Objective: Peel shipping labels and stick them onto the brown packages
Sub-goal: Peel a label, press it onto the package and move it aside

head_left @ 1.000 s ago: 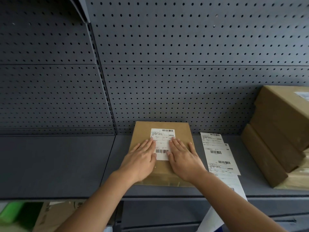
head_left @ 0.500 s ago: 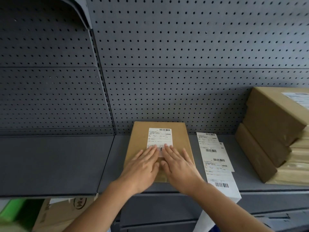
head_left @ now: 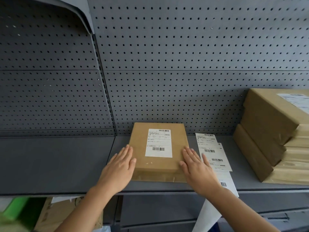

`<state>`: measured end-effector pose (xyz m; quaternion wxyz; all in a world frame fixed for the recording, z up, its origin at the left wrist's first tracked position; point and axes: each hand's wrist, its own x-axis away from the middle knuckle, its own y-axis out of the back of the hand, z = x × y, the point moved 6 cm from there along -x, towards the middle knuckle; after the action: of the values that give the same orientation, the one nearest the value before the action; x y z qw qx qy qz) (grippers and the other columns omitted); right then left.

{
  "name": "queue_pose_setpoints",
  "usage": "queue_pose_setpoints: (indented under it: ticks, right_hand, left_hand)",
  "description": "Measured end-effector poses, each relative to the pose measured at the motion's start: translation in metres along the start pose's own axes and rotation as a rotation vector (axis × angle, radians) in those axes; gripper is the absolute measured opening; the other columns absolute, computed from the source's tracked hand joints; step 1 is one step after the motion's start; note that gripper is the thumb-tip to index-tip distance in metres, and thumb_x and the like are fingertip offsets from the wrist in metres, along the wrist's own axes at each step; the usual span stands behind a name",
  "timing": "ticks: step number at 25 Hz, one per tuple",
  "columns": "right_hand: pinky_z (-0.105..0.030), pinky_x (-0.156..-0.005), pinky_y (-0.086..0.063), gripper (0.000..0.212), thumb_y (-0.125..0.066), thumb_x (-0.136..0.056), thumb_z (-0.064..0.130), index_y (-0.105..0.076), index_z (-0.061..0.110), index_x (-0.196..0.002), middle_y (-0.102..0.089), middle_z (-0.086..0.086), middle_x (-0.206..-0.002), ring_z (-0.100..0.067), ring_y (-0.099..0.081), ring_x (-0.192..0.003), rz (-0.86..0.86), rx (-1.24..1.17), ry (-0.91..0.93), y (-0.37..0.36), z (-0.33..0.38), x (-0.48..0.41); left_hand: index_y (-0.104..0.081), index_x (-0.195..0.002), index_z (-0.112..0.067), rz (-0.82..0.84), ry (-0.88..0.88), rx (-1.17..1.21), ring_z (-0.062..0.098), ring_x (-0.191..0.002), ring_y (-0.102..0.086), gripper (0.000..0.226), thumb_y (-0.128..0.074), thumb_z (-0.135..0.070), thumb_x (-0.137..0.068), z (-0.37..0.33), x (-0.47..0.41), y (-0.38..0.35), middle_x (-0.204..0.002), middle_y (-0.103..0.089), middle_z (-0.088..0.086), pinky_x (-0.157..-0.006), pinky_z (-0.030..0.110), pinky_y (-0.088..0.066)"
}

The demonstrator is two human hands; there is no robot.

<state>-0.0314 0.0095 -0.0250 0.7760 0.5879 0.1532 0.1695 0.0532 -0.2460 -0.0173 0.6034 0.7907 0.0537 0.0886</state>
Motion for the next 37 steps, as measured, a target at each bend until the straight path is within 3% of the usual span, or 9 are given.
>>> queue_pose_setpoints:
  ticks: [5,8,10,16,20,24,28,34,37]
  right_hand:
    - [-0.035,-0.120,-0.013,0.069,-0.031,-0.103,0.052,-0.011,0.017,-0.159,-0.012,-0.002,-0.166,-0.019,-0.012,-0.153,0.141,-0.479,-0.292,0.006,-0.027,0.003]
    - [-0.041,-0.120,-0.023,0.075,-0.041,-0.096,0.063,-0.020,0.027,-0.158,-0.031,0.002,-0.160,-0.023,-0.030,-0.146,0.179,-0.796,-0.419,-0.005,-0.030,0.001]
    - [-0.041,-0.116,-0.031,0.075,-0.047,-0.089,0.067,-0.031,0.032,-0.153,-0.048,0.007,-0.149,-0.018,-0.045,-0.136,0.178,-0.908,-0.431,-0.014,-0.025,-0.001]
    - [-0.032,-0.100,-0.043,0.040,-0.050,-0.099,0.041,-0.052,0.026,-0.136,-0.063,0.006,-0.126,-0.012,-0.058,-0.114,0.090,-1.043,-0.426,0.005,-0.020,0.003]
    - [-0.023,-0.077,-0.043,0.026,-0.049,-0.100,0.039,-0.050,0.036,-0.126,-0.061,0.016,-0.114,-0.003,-0.056,-0.102,-0.054,-1.092,-0.393,0.068,-0.028,0.011]
    - [-0.034,-0.085,-0.049,0.033,-0.054,-0.097,0.043,-0.054,0.034,-0.128,-0.065,0.013,-0.114,-0.009,-0.061,-0.102,-0.248,-1.056,-0.344,0.140,-0.050,0.018]
    - [-0.032,-0.080,-0.044,0.033,-0.057,-0.095,0.043,-0.056,0.034,-0.127,-0.064,0.015,-0.110,-0.006,-0.058,-0.099,-0.441,-0.993,-0.325,0.211,-0.079,0.030]
    - [-0.038,-0.093,-0.046,0.036,-0.058,-0.092,0.051,-0.064,0.032,-0.122,-0.068,0.011,-0.112,-0.013,-0.060,-0.106,-0.576,-0.924,-0.320,0.292,-0.137,0.053]
    - [-0.033,-0.084,-0.046,0.032,-0.057,-0.093,0.049,-0.065,0.031,-0.119,-0.069,0.012,-0.108,-0.010,-0.061,-0.100,-0.638,-0.895,-0.327,0.325,-0.171,0.066]
  left_hand:
    - [-0.008,-0.164,-0.028,0.009,0.204,0.574,0.013,-0.157,-0.013,0.070,-0.025,-0.061,-0.104,0.010,-0.004,-0.003,-0.171,-0.011,-0.010,-0.125,0.039,-0.015]
    - [-0.029,-0.160,-0.029,0.003,0.396,0.981,0.018,-0.152,-0.030,0.070,-0.041,-0.062,-0.100,0.015,-0.007,-0.013,-0.165,-0.032,-0.008,-0.122,0.041,-0.022]
    - [-0.046,-0.151,-0.029,0.027,0.446,1.096,0.017,-0.141,-0.046,0.061,-0.051,-0.058,-0.098,0.013,-0.006,-0.022,-0.153,-0.051,-0.008,-0.117,0.039,-0.032]
    - [-0.069,-0.114,-0.039,-0.119,0.373,1.109,0.009,-0.113,-0.065,0.018,-0.057,-0.042,-0.101,-0.009,0.012,0.001,-0.110,-0.074,-0.018,-0.083,0.024,-0.046]
    - [-0.073,-0.117,-0.038,-0.192,0.259,1.111,-0.001,-0.107,-0.067,0.023,-0.058,-0.043,-0.100,-0.041,0.018,0.042,-0.107,-0.076,-0.025,-0.082,0.019,-0.046]
    - [-0.073,-0.116,-0.042,-0.202,0.099,1.106,-0.011,-0.102,-0.066,0.023,-0.055,-0.044,-0.101,-0.090,0.014,0.088,-0.106,-0.074,-0.031,-0.081,0.014,-0.043]
    - [-0.072,-0.114,-0.044,-0.194,-0.063,1.100,-0.020,-0.097,-0.063,0.023,-0.052,-0.045,-0.102,-0.145,0.006,0.124,-0.106,-0.073,-0.034,-0.081,0.011,-0.040]
    - [-0.070,-0.118,-0.042,-0.149,-0.257,1.110,-0.021,-0.100,-0.062,0.028,-0.051,-0.051,-0.101,-0.230,-0.015,0.152,-0.108,-0.071,-0.037,-0.081,0.009,-0.041]
    - [-0.067,-0.119,-0.047,-0.112,-0.334,1.096,-0.020,-0.102,-0.061,0.029,-0.050,-0.057,-0.099,-0.276,-0.024,0.159,-0.107,-0.070,-0.039,-0.080,0.009,-0.040]
